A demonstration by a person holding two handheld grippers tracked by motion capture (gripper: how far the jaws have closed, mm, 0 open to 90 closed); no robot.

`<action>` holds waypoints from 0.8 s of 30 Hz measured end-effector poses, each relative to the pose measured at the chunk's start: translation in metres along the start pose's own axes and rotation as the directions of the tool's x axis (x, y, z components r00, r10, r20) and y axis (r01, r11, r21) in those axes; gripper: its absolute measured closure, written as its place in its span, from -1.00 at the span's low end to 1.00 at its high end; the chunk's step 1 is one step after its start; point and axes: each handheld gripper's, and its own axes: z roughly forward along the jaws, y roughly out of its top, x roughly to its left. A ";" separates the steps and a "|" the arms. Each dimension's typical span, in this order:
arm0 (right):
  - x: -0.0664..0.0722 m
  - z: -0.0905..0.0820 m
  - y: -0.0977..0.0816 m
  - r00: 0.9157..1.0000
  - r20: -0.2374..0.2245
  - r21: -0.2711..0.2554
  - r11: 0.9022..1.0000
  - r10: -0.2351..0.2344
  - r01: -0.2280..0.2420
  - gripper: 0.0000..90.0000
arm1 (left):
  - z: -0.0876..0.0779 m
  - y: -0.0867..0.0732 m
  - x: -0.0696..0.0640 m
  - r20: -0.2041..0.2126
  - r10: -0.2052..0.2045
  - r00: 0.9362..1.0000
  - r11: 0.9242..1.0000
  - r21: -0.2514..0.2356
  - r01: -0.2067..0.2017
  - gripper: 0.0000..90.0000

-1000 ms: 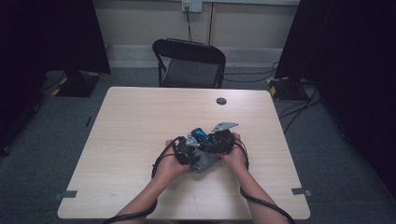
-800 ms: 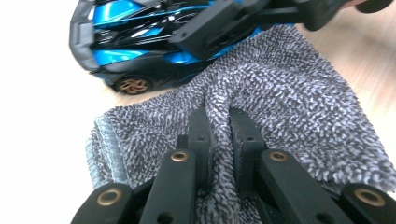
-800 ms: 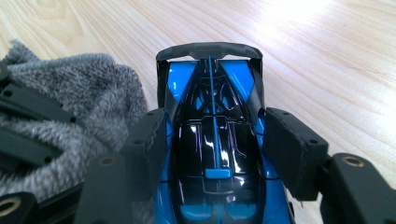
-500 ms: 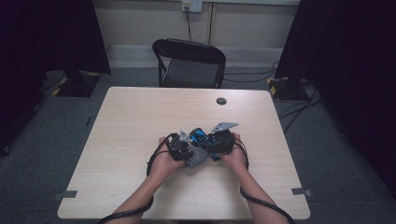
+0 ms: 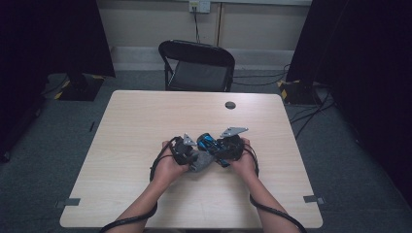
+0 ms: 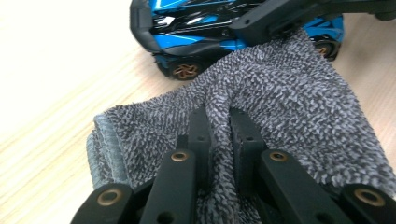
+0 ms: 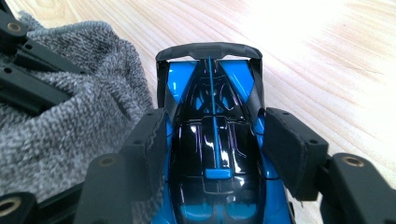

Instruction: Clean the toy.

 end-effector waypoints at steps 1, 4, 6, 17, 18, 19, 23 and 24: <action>0.000 0.000 0.000 1.000 0.000 0.000 1.000 0.000 0.000 -0.10 | -0.001 0.000 0.001 -0.006 -0.003 1.000 1.000 0.001 0.003 0.80; 0.000 0.000 0.000 1.000 0.000 -0.002 1.000 -0.002 0.002 -0.10 | -0.001 -0.001 0.004 -0.010 -0.014 1.000 1.000 -0.002 0.014 0.80; 0.000 0.000 0.000 1.000 0.000 -0.001 1.000 -0.002 0.002 -0.10 | -0.001 -0.002 0.005 -0.013 -0.017 1.000 1.000 -0.001 0.017 0.80; 0.000 0.000 0.000 1.000 0.001 0.002 1.000 0.001 -0.001 -0.10 | -0.003 -0.004 0.017 -0.055 -0.034 0.998 0.999 0.003 0.034 0.81; 0.000 0.000 0.000 1.000 0.001 0.001 1.000 0.000 0.000 -0.10 | -0.004 -0.005 0.018 -0.060 -0.037 0.998 0.999 0.003 0.037 0.81; 0.000 0.000 0.000 1.000 0.001 0.001 1.000 0.001 -0.001 -0.10 | -0.004 -0.005 0.019 -0.062 -0.041 0.997 0.999 0.002 0.041 0.81; 0.000 0.000 0.000 1.000 0.002 -0.001 1.000 0.000 0.000 -0.10 | -0.005 -0.007 0.023 -0.067 -0.051 0.996 0.999 -0.003 0.051 0.81; 0.000 0.000 0.000 1.000 0.002 -0.001 1.000 0.000 0.000 -0.10 | -0.006 -0.007 0.024 -0.068 -0.057 0.996 0.998 -0.004 0.057 0.81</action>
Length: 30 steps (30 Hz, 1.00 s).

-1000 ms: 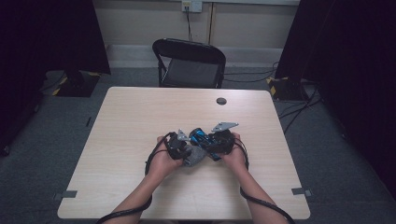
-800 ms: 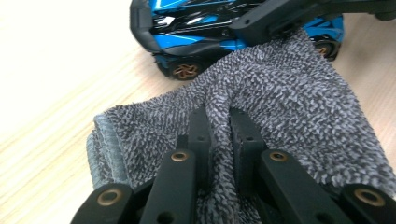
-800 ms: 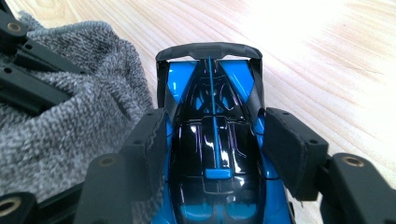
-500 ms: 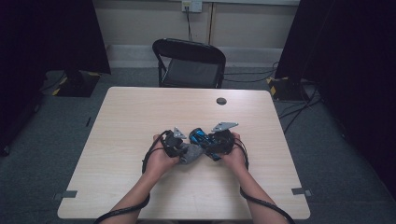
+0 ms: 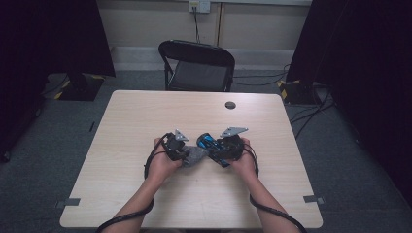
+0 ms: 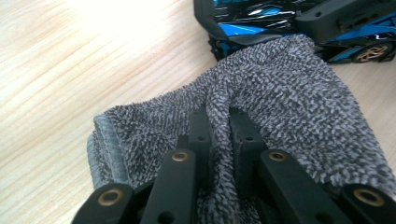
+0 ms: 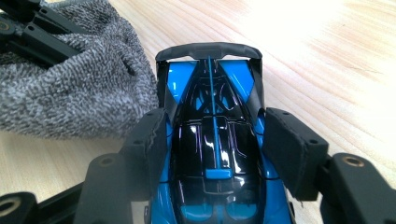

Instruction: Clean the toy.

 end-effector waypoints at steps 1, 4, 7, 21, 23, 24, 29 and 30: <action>0.000 0.000 0.000 1.000 0.000 0.002 1.000 0.001 -0.001 -0.10 | 0.000 0.000 0.000 -0.001 -0.002 1.000 1.000 0.000 0.002 0.81; 0.000 0.000 0.000 1.000 0.000 0.002 1.000 0.001 -0.001 -0.10 | -0.001 0.000 0.002 -0.009 -0.002 1.000 1.000 0.000 0.002 0.81; 0.000 0.000 0.000 1.000 0.000 0.001 1.000 0.001 -0.001 -0.10 | -0.001 0.000 0.004 -0.016 -0.010 1.000 1.000 0.001 0.010 0.81; 0.000 0.000 0.000 1.000 -0.001 0.001 1.000 0.001 -0.001 -0.10 | -0.005 -0.002 0.014 -0.036 -0.033 0.999 0.999 -0.008 0.032 0.81; 0.000 0.000 0.000 1.000 -0.001 0.001 1.000 0.000 0.000 -0.10 | -0.005 -0.002 0.016 -0.040 -0.034 0.999 0.999 -0.009 0.033 0.81; 0.000 0.000 0.000 1.000 -0.001 0.000 1.000 0.000 0.000 -0.10 | -0.005 -0.002 0.016 -0.044 -0.042 0.998 0.999 -0.012 0.041 0.81; 0.000 0.000 0.000 1.000 -0.001 0.003 1.000 0.001 -0.001 -0.10 | -0.006 -0.003 0.020 -0.060 -0.044 0.997 0.999 -0.012 0.043 0.81; 0.000 0.000 0.000 1.000 -0.002 0.002 1.000 0.001 -0.001 -0.10 | -0.006 -0.003 0.020 -0.055 -0.056 0.997 0.998 -0.018 0.055 0.81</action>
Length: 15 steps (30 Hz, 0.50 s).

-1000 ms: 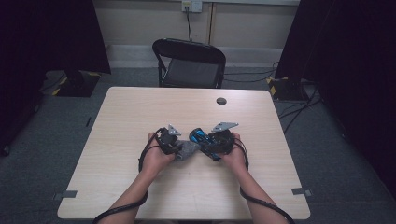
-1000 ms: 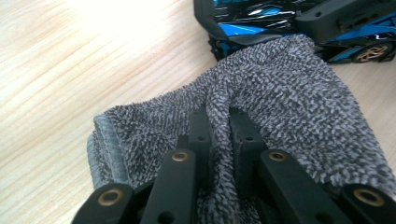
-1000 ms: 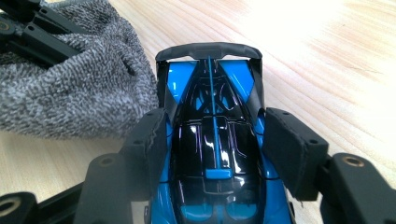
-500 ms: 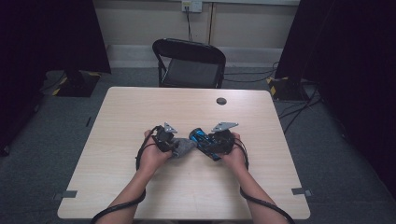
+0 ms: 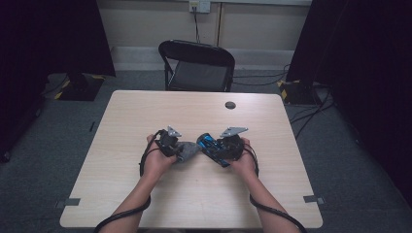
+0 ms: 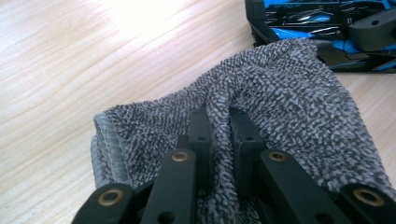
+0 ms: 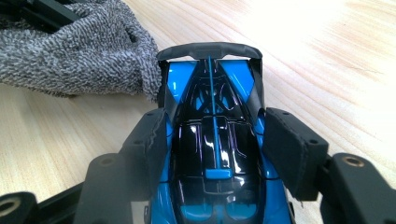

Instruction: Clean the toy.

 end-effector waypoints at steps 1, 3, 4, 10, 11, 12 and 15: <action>0.000 0.000 0.000 1.000 0.000 -0.001 1.000 0.000 0.000 -0.10 | 0.000 0.000 0.000 -0.002 0.000 1.000 1.000 0.000 0.000 0.81; 0.000 0.000 0.000 1.000 0.000 -0.002 1.000 -0.001 0.001 -0.10 | 0.000 0.000 0.001 -0.006 -0.001 1.000 1.000 0.001 0.001 0.81; 0.000 0.000 0.000 1.000 0.000 -0.001 1.000 0.000 0.000 -0.10 | -0.001 -0.001 0.002 -0.009 0.000 1.000 1.000 0.001 0.000 0.81; 0.000 0.000 0.000 1.000 0.001 -0.003 1.000 -0.001 0.001 -0.10 | -0.001 -0.002 0.005 -0.018 -0.004 1.000 1.000 0.003 0.004 0.81; 0.000 0.000 0.000 1.000 0.001 -0.002 1.000 -0.001 0.001 -0.10 | -0.001 -0.002 0.005 -0.017 -0.009 1.000 1.000 0.003 0.009 0.81; 0.000 0.000 0.000 1.000 0.001 -0.001 1.000 -0.001 0.001 -0.10 | -0.001 -0.003 0.006 -0.019 -0.013 1.000 1.000 0.005 0.013 0.81; 0.000 0.000 0.000 1.000 0.001 -0.003 1.000 -0.002 0.002 -0.10 | -0.001 -0.003 0.008 -0.019 -0.015 1.000 1.000 0.007 0.015 0.81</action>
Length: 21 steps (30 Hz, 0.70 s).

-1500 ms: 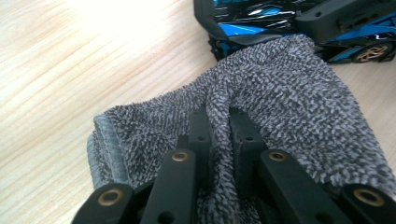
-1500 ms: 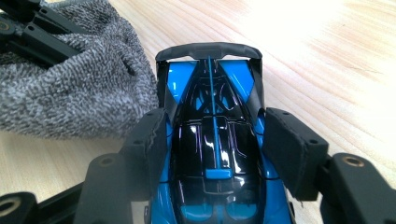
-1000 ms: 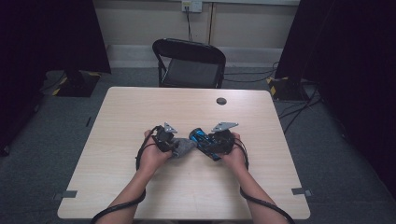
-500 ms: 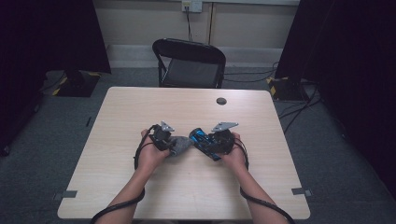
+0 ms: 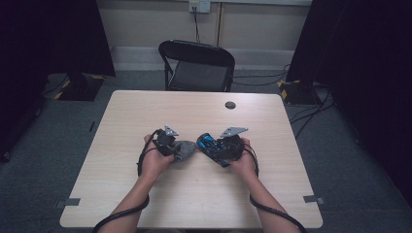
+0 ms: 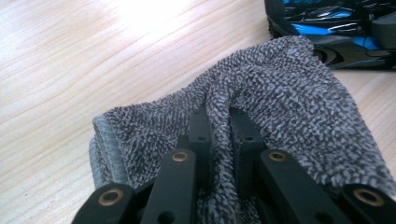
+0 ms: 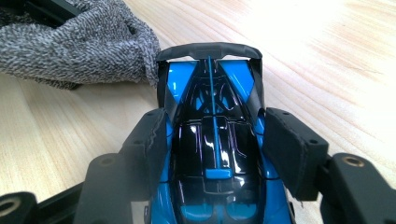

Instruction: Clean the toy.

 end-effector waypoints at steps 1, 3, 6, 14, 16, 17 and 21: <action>0.000 0.000 0.000 1.000 0.000 0.000 1.000 0.000 0.000 -0.10 | 0.000 0.000 0.001 -0.001 -0.004 1.000 1.000 -0.004 0.004 0.81; 0.000 0.000 0.000 1.000 0.000 0.001 1.000 0.000 0.000 -0.10 | 0.000 -0.001 0.001 0.000 -0.011 1.000 1.000 -0.004 0.011 0.81; 0.000 0.000 0.000 1.000 0.000 0.000 1.000 0.000 0.000 -0.10 | 0.000 -0.001 0.003 -0.005 -0.017 1.000 1.000 -0.004 0.017 0.81; 0.000 0.000 0.000 1.000 0.000 -0.001 1.000 -0.001 0.001 -0.10 | -0.004 -0.005 0.008 -0.011 -0.025 1.000 1.000 -0.010 0.025 0.81; 0.000 0.000 0.000 1.000 0.001 -0.001 1.000 -0.001 0.001 -0.10 | -0.007 -0.007 0.008 -0.009 -0.025 1.000 1.000 -0.018 0.025 0.81; 0.000 0.000 0.000 1.000 0.001 -0.001 1.000 -0.001 0.001 -0.10 | -0.009 -0.008 0.007 -0.003 -0.026 1.000 0.999 -0.022 0.026 0.81; 0.000 0.000 0.000 1.000 -0.001 0.002 1.000 -0.001 0.001 -0.10 | -0.020 -0.012 -0.001 0.035 -0.014 0.999 0.999 -0.047 0.016 0.81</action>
